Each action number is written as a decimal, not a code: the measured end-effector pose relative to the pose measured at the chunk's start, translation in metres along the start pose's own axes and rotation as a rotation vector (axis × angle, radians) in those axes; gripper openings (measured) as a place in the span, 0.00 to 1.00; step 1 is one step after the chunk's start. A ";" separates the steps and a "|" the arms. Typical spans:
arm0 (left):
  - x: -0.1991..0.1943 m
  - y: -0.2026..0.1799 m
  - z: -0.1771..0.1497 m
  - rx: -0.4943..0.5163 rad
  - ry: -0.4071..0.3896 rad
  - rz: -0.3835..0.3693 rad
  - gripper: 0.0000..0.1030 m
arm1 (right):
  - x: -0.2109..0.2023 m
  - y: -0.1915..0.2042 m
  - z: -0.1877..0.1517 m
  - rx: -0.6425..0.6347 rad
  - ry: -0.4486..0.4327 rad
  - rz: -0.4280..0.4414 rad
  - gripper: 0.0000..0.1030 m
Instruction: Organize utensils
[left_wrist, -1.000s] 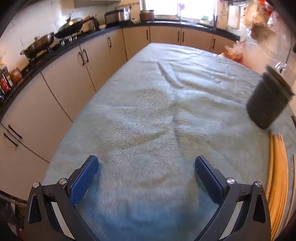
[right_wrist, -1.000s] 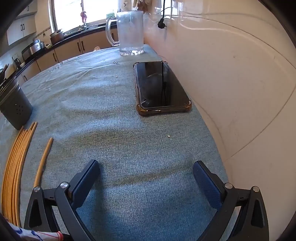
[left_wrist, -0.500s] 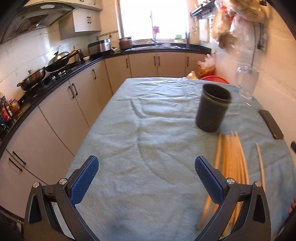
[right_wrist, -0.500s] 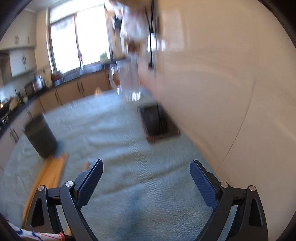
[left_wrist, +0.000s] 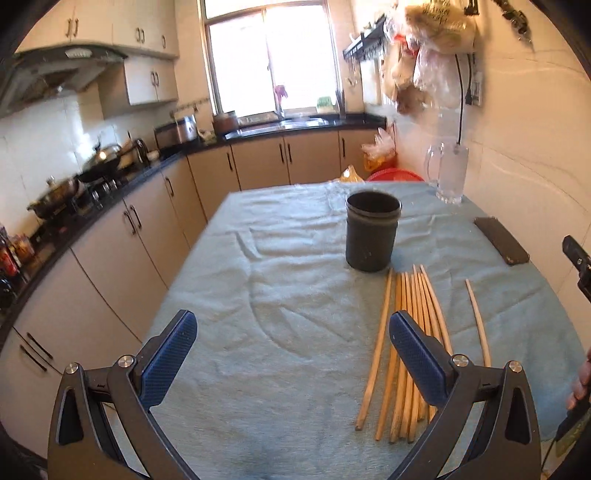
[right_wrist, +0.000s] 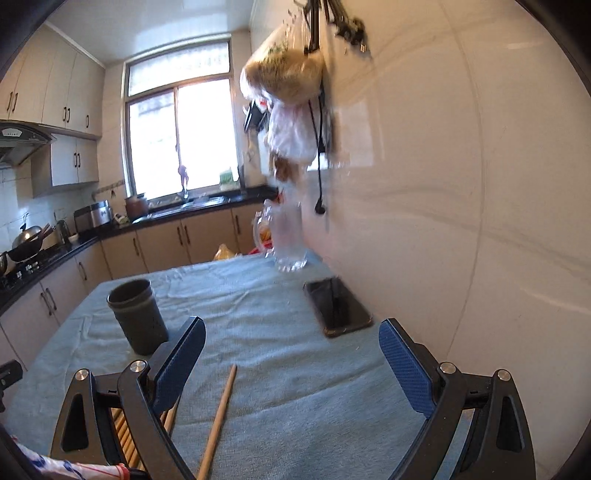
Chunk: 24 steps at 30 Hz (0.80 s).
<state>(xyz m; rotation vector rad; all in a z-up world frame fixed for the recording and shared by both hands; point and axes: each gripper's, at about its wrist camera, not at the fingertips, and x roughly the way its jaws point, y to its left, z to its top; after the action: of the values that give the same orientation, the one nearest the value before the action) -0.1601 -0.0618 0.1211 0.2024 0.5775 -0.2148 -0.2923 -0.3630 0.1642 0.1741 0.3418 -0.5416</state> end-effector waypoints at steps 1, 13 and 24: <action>-0.007 0.000 0.000 0.001 -0.023 0.008 1.00 | -0.005 0.000 0.001 -0.003 -0.021 -0.013 0.95; -0.018 0.009 -0.002 0.023 -0.067 -0.008 1.00 | -0.009 0.009 -0.008 -0.049 0.058 0.062 1.00; 0.084 -0.019 0.003 0.092 0.187 -0.214 0.90 | 0.081 0.013 -0.043 0.020 0.482 0.205 0.71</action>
<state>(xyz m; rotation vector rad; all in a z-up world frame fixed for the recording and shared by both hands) -0.0955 -0.0928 0.0741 0.2512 0.7763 -0.4335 -0.2324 -0.3796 0.0958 0.3561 0.7782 -0.2943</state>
